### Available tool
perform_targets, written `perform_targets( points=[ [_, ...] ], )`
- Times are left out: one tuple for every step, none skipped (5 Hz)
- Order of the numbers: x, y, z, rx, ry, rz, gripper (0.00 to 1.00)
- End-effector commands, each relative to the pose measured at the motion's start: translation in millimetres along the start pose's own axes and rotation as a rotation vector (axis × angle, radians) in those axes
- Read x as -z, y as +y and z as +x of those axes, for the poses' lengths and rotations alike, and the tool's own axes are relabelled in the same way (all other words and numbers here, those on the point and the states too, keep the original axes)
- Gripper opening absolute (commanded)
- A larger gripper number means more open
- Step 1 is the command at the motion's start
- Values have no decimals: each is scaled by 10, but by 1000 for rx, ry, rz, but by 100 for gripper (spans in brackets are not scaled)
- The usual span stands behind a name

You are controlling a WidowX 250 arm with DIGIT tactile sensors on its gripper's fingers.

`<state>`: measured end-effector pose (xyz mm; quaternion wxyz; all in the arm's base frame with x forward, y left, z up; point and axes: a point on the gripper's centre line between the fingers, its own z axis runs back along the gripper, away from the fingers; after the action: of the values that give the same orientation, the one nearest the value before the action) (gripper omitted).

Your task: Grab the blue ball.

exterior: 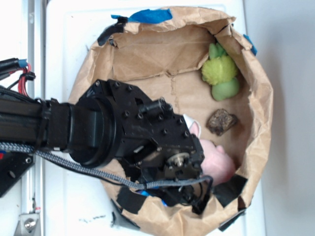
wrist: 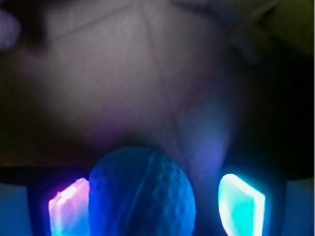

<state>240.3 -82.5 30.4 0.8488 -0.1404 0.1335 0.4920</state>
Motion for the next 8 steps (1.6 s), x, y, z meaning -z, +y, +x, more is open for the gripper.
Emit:
perform_targets(
  points=[
    [9, 27, -87, 31, -59, -11, 0],
    [-106, -29, 49, 59, -81, -25, 0],
    [-363, -48, 204, 193, -147, -47, 0],
    [-735, -126, 413, 302, -234, -53, 0],
    [-1087, -130, 401, 385, -334, -21, 0],
    [-1344, -123, 363, 525, -412, 67, 0],
    [-1598, -53, 182, 656, -525, 196, 0],
    [-1743, 98, 77, 748, -573, 213, 0]
  ],
)
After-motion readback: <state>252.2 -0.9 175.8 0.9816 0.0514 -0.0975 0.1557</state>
